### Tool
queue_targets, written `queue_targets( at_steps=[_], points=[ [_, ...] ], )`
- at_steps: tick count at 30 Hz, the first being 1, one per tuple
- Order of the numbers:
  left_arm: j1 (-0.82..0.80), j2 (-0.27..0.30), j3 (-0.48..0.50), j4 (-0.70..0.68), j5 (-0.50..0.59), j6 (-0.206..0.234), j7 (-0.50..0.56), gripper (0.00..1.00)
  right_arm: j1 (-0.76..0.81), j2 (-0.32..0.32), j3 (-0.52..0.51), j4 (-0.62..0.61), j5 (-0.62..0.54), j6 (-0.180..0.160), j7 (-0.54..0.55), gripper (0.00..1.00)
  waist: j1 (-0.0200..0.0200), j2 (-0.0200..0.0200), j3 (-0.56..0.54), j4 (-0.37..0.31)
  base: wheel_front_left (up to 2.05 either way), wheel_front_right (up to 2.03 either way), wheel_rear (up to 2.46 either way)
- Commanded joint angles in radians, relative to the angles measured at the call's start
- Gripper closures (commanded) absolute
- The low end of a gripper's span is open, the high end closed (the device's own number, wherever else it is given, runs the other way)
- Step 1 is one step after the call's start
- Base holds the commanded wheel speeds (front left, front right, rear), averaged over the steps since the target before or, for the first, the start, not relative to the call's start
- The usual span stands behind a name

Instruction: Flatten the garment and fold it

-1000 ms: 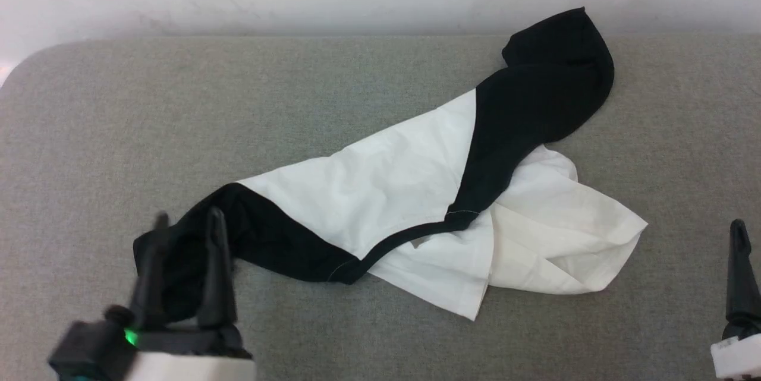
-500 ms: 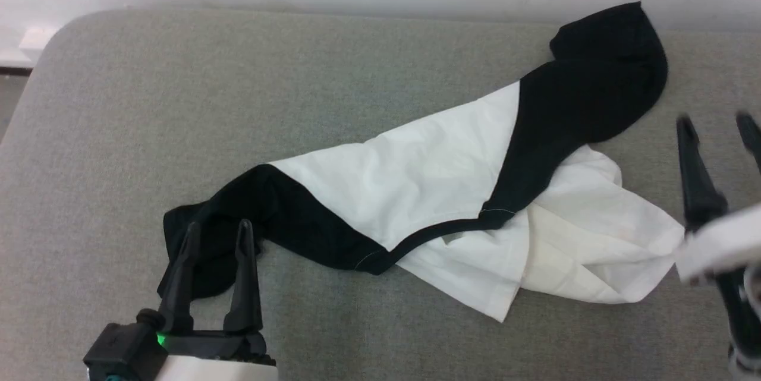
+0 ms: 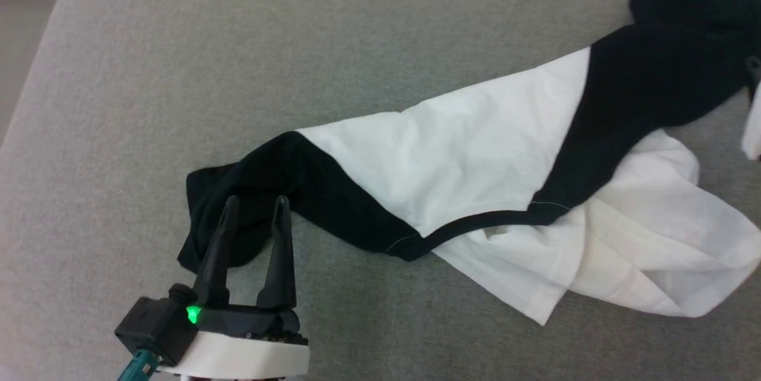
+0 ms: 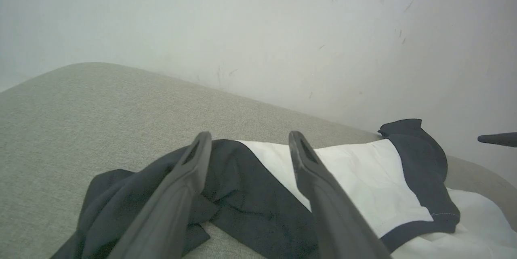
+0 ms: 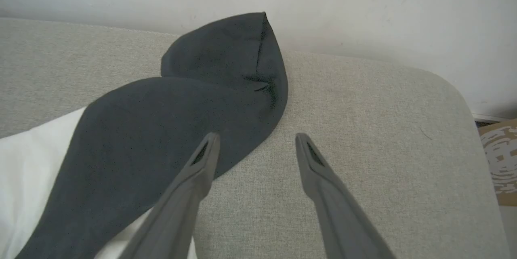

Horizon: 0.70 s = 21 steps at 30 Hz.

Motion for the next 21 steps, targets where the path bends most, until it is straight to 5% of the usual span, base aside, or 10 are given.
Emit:
queue_targets(
  at_steps=[1, 21],
  points=[
    [-0.020, -0.011, -0.001, 0.005, 0.011, -0.011, -0.005, 0.00, -0.028, -0.005, -0.023, 0.018, -0.024, -0.001, 0.012, 0.00, -0.0002, 0.0000, 0.065, 0.062, 0.00, 0.00, 0.00],
    [-0.078, -0.084, -0.011, 0.049, 0.020, -0.084, -0.006, 0.00, -0.083, 0.053, -0.205, 0.110, -0.183, -0.001, 0.029, 0.00, -0.0002, 0.0000, 0.190, 0.159, 0.00, 0.00, 0.00]
  ],
)
